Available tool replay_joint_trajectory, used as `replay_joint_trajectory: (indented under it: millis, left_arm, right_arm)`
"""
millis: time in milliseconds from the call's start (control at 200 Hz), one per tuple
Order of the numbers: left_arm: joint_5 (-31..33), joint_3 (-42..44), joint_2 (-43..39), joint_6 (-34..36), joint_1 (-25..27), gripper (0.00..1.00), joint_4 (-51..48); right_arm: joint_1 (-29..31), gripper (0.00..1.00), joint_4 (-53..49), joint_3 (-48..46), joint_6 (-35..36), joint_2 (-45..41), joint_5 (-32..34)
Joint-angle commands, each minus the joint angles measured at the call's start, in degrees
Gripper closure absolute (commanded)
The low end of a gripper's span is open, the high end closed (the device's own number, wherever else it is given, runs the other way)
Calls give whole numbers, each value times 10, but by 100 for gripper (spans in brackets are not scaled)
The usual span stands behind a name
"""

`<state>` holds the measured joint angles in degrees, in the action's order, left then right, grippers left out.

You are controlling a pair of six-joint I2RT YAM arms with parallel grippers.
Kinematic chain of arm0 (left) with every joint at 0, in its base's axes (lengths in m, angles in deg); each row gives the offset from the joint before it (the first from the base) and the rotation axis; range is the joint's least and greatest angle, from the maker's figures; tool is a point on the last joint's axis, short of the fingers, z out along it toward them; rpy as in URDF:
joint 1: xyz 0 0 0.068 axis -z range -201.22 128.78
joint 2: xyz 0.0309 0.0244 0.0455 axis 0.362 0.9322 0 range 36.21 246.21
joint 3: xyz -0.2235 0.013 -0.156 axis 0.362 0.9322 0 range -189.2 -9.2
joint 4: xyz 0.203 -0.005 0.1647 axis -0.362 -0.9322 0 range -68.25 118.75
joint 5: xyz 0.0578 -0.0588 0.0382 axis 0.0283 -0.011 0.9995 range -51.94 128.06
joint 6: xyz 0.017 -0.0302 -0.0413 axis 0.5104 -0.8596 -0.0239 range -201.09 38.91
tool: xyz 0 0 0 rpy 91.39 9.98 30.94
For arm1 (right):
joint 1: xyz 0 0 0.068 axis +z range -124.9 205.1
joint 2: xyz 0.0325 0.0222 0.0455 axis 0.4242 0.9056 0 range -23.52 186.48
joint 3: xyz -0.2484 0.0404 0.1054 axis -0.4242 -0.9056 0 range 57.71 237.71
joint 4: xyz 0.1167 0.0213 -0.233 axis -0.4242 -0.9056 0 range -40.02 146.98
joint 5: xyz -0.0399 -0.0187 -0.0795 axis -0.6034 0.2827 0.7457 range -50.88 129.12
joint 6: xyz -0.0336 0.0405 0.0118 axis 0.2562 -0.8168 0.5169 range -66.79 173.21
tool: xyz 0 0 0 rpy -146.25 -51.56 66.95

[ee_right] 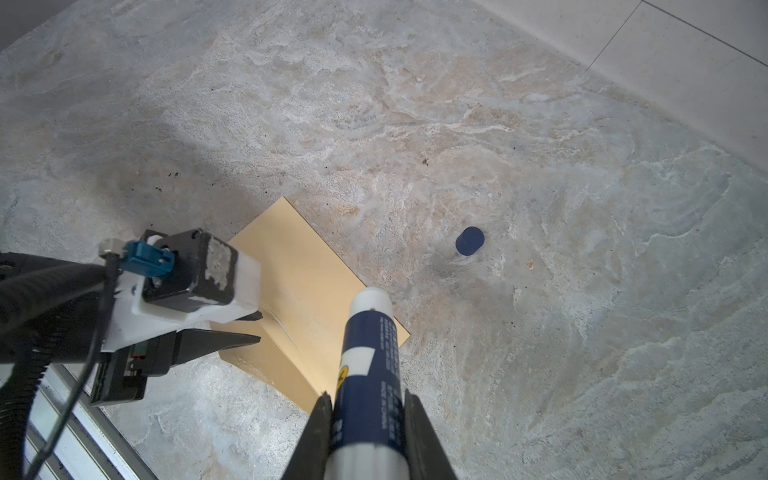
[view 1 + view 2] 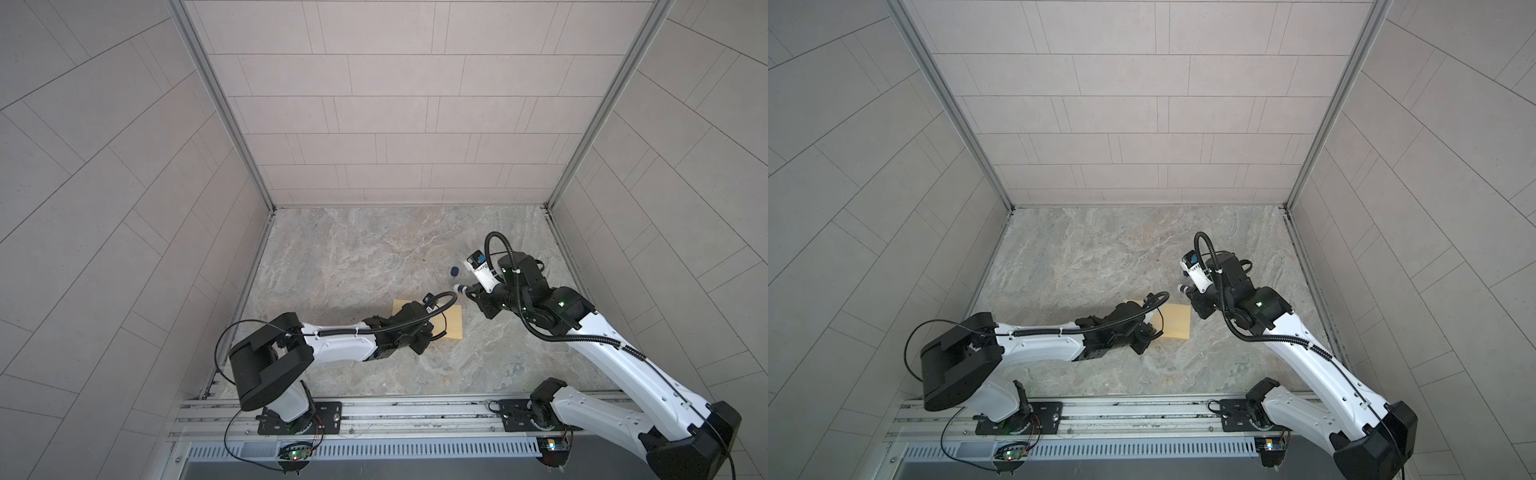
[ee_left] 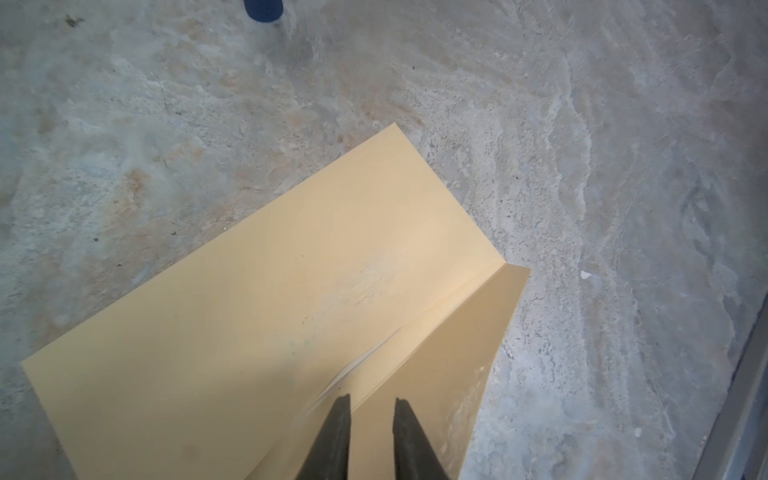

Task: Place the letter into the envelope and seal it
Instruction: 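Hold the envelope with the left gripper while the right brings the glue stick over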

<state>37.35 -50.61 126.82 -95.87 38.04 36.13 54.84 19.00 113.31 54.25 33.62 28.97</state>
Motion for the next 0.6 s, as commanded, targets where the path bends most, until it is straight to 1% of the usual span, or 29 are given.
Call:
replay_joint_trajectory:
  millis: [0,80,320,595]
  left_arm:
    - [-17,-15,15,5,0,81,-29]
    - [-24,-13,21,2,1,84,-29]
    - [-17,-6,40,-21,9,86,-31]
    - [0,-14,69,-54,30,88,-5]
  right_arm:
    - [3,100,-3,0,2,-11,5]
    - [4,100,-3,-3,3,-14,5]
    - [4,100,-2,-7,3,-15,6]
    - [3,100,3,-7,1,-13,4]
